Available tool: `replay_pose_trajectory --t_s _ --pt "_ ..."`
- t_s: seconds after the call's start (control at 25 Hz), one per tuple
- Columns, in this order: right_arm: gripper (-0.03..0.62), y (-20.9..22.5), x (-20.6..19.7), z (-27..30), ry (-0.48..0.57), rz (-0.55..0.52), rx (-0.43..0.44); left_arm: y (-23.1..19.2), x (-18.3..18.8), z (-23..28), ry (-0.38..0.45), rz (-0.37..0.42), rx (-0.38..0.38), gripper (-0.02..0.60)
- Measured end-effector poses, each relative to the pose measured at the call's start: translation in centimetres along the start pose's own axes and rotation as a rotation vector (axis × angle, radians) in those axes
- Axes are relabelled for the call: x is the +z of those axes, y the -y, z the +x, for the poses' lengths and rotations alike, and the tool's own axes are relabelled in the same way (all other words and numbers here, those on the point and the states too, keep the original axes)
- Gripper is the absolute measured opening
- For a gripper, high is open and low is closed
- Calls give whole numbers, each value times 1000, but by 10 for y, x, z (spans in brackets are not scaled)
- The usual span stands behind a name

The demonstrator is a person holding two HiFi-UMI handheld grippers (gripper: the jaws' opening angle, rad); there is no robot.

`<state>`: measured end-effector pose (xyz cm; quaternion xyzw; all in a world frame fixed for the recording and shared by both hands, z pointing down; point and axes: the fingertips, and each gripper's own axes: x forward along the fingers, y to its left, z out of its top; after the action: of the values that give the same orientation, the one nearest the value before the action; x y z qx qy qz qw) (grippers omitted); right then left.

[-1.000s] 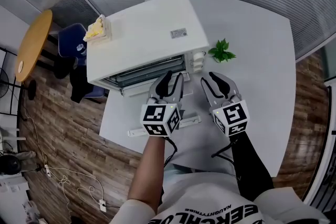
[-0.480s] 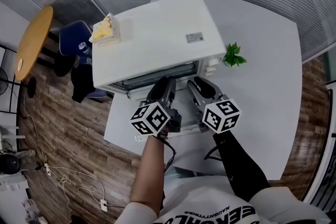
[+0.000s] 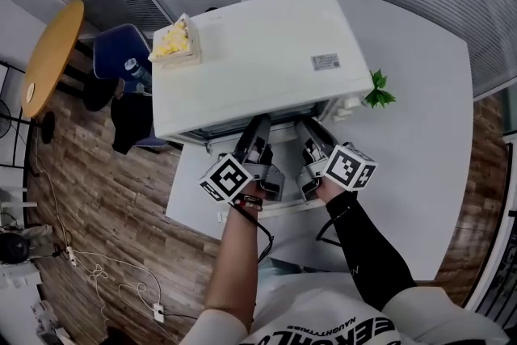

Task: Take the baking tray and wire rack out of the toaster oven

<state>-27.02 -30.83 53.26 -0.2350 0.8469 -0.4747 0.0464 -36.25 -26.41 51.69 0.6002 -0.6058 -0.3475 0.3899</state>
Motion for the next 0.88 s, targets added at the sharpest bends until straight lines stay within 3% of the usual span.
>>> replay_pose_trajectory --t_s 0.4,0.76,0.8,0.88 --pt "97 -11 12 30 99 207 77 -20 25 5 69 -131 -41 169" --pt "95 -11 18 55 120 268 79 -30 49 11 119 -205 -55 167" --pt "54 -9 19 56 121 282 83 -32 51 11 129 -221 -51 113" --pt "32 -8 20 57 137 334 109 -34 52 11 144 -261 -55 79"
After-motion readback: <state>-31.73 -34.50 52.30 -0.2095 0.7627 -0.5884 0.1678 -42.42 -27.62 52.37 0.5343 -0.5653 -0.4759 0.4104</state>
